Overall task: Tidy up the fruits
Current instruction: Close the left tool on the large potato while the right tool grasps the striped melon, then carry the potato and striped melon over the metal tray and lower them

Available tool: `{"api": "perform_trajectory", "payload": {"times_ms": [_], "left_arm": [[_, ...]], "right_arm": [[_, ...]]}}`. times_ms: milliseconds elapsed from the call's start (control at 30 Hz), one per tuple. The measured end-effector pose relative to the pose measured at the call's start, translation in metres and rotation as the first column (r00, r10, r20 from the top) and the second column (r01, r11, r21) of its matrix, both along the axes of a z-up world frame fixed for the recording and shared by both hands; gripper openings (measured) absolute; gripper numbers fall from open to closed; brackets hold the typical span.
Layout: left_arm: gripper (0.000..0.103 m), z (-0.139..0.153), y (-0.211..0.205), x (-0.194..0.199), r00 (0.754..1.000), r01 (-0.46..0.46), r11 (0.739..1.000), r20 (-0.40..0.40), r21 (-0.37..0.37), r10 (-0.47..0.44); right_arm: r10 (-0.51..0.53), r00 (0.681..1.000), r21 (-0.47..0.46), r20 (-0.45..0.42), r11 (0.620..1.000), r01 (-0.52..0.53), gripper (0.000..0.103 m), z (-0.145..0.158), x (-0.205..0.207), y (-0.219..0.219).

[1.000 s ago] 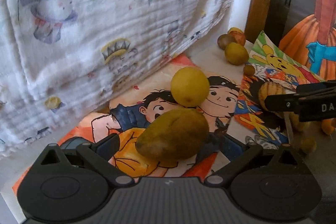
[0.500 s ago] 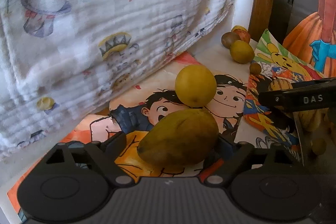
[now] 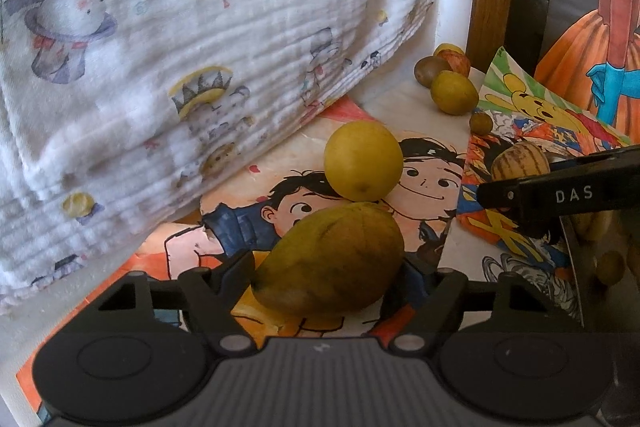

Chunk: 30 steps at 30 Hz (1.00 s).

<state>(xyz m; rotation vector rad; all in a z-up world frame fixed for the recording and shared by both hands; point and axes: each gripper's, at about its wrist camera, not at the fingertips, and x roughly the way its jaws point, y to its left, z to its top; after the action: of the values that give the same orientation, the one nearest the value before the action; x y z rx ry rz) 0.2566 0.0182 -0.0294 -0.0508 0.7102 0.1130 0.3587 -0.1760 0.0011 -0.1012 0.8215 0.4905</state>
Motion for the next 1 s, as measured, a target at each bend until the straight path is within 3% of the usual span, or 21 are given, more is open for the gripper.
{"api": "perform_trajectory", "payload": {"times_ms": [67, 233, 567, 700, 1000], "left_arm": [[0.076, 0.000, 0.000, 0.000, 1.000, 0.002, 1.000, 0.000, -0.002, -0.002], [0.076, 0.000, 0.000, 0.001, 1.000, 0.003, 1.000, 0.000, -0.003, -0.003], [0.075, 0.000, 0.000, 0.000, 1.000, 0.002, 1.000, 0.000, -0.005, -0.002], [0.074, 0.002, 0.005, -0.002, 1.000, -0.014, 0.999, 0.012, -0.047, 0.014], [0.073, 0.006, 0.006, -0.008, 1.000, -0.015, 0.996, 0.014, -0.084, 0.016]], "right_arm": [[0.002, 1.000, 0.012, 0.002, 1.000, -0.002, 0.073, 0.001, 0.000, 0.000], [0.017, 1.000, 0.019, -0.020, 1.000, -0.017, 0.054, -0.004, -0.002, 0.004], [0.046, 0.999, 0.012, -0.013, 0.999, -0.046, 0.053, -0.003, -0.007, 0.014], [0.043, 0.999, 0.010, -0.006, 0.999, -0.043, 0.052, -0.003, -0.009, 0.014], [0.056, 0.998, 0.076, -0.028, 0.996, -0.054, 0.051, 0.003, -0.025, 0.008]]}}
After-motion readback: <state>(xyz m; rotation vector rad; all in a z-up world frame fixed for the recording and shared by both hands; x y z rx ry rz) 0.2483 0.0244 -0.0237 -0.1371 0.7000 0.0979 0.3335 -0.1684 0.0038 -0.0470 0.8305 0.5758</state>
